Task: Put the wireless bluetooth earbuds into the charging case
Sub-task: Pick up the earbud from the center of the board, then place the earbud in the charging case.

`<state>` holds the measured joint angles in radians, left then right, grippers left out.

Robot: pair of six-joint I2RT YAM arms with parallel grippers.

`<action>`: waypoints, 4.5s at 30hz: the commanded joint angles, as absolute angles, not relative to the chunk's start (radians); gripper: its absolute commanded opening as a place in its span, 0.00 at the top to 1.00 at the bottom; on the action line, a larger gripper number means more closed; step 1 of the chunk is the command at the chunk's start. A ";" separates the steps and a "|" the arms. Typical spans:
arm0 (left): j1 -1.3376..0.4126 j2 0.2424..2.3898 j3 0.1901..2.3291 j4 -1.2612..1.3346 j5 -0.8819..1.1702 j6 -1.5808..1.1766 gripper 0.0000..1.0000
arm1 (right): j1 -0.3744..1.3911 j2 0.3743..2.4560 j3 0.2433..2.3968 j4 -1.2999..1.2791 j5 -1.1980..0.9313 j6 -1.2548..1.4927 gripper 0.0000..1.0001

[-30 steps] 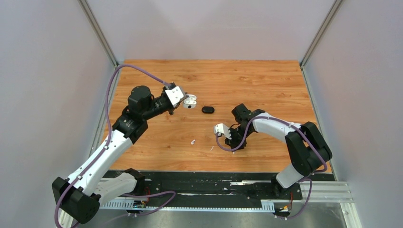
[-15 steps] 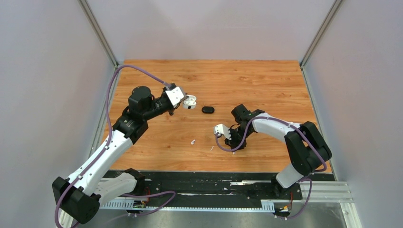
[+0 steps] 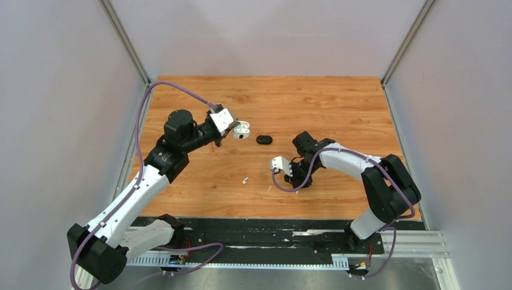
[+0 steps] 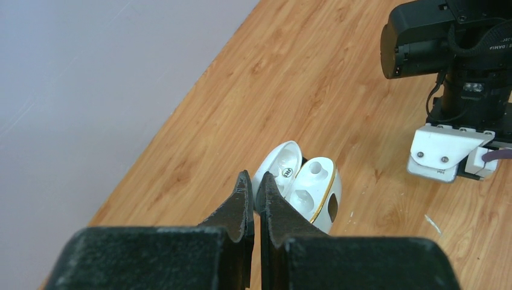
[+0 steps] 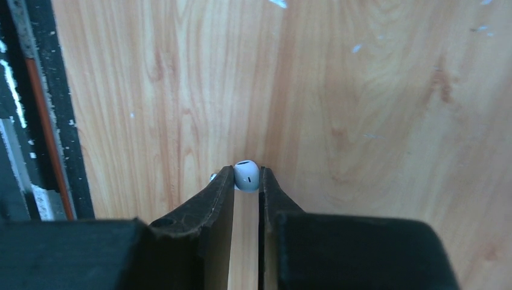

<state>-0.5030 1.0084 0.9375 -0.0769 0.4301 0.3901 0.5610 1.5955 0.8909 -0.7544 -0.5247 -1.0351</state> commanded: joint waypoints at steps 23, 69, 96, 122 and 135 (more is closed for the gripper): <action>-0.567 1.198 0.932 0.288 0.506 0.039 1.00 | 0.853 1.059 0.874 0.185 -0.089 -1.167 1.00; -0.602 1.109 0.829 0.425 0.460 0.160 1.00 | 0.892 1.067 0.922 0.012 -0.116 -1.124 1.00; -0.602 1.131 0.847 0.422 0.471 0.159 1.00 | 0.893 1.088 0.960 -0.087 -0.088 -1.169 1.00; -0.602 1.130 0.831 0.439 0.488 0.149 1.00 | 0.894 1.118 0.989 -0.166 -0.120 -1.194 1.00; -0.602 1.124 0.821 0.455 0.482 0.165 1.00 | 0.892 1.108 1.000 -0.181 -0.121 -1.135 0.78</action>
